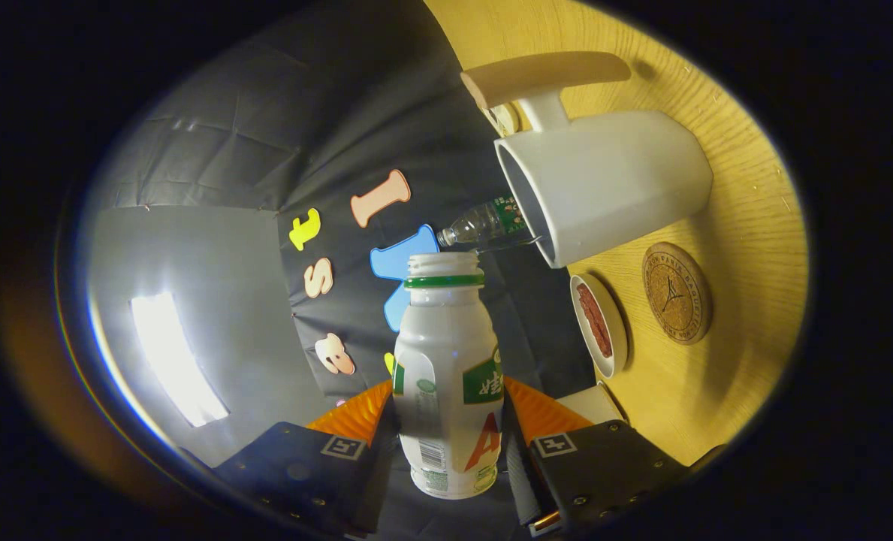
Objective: Take the bottle from table, then pour the juice into the cup, finally place the bottle on the coaster
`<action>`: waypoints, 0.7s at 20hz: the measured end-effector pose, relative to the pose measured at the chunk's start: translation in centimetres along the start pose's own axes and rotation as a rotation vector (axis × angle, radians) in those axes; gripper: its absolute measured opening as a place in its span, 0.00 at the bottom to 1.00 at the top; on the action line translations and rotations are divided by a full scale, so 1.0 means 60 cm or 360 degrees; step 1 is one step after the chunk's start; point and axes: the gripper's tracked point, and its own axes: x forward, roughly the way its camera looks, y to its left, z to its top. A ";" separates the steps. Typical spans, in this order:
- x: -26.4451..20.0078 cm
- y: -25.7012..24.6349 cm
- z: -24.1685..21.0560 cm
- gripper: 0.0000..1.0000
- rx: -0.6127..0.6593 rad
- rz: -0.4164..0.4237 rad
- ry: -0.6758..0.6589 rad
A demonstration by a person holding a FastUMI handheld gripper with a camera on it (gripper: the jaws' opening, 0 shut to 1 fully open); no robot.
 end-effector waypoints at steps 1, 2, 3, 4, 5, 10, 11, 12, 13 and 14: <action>0.000 -0.002 0.000 0.66 0.0004 -0.0002 -0.0004; 0.000 -0.002 0.002 0.66 0.0011 -0.0001 -0.0006; 0.000 -0.004 0.003 0.66 0.0016 -0.0003 -0.0005; 0.001 -0.004 0.003 0.66 0.0020 -0.0004 -0.0004; 0.001 -0.005 0.005 0.66 0.0022 -0.0005 -0.0007; 0.000 -0.011 0.011 0.66 0.0031 -0.0012 -0.0012; 0.000 -0.012 0.012 0.66 0.0028 -0.0015 -0.0014; -0.001 -0.013 0.015 0.66 0.0026 -0.0016 -0.0017; -0.003 -0.013 0.016 0.66 0.0028 -0.0016 -0.0019; -0.004 -0.014 0.016 0.66 0.0021 -0.0020 -0.0019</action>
